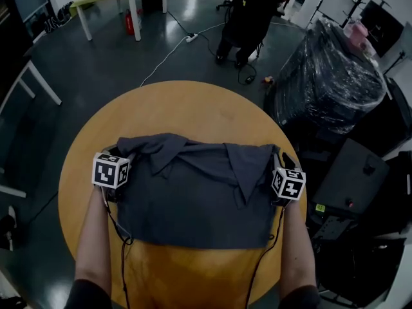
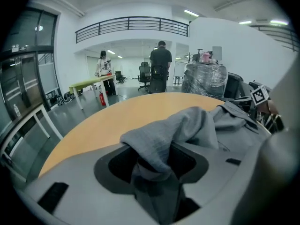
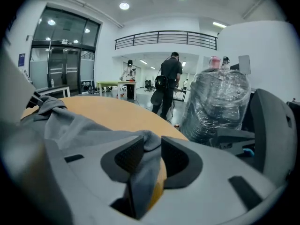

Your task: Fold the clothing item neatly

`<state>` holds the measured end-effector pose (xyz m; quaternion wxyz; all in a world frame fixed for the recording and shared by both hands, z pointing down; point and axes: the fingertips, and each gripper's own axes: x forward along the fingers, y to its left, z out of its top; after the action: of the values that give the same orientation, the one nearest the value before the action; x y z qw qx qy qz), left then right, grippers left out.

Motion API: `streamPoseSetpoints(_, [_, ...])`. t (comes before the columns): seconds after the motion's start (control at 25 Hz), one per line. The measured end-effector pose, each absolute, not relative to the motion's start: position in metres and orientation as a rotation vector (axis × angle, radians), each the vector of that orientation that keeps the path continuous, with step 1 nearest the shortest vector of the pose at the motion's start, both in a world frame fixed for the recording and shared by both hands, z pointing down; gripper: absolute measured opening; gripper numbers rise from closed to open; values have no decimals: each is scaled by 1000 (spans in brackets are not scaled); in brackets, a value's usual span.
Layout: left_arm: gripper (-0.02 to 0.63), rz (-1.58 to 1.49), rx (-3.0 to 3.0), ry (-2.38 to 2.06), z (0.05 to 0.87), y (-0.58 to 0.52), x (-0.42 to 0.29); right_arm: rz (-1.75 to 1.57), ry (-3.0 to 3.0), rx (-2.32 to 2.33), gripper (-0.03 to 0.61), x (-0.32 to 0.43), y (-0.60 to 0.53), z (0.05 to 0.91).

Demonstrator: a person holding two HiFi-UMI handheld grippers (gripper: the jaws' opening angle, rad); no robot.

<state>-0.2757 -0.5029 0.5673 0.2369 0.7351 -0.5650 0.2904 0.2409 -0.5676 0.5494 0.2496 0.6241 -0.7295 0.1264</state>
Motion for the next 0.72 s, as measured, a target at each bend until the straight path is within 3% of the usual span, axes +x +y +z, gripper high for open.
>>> streamPoseSetpoints(0.12, [265, 791, 1997, -1583, 569, -490, -284, 326, -1978, 1719, 107, 245, -556, 542])
streamPoseSetpoints(0.36, [270, 697, 2019, -1722, 554, -452, -278, 228, -2081, 1816, 106, 230, -509, 496])
streamPoseSetpoints(0.72, [270, 542, 2103, -1665, 520, -354, -233, 118, -2342, 1704, 106, 129, -393, 432])
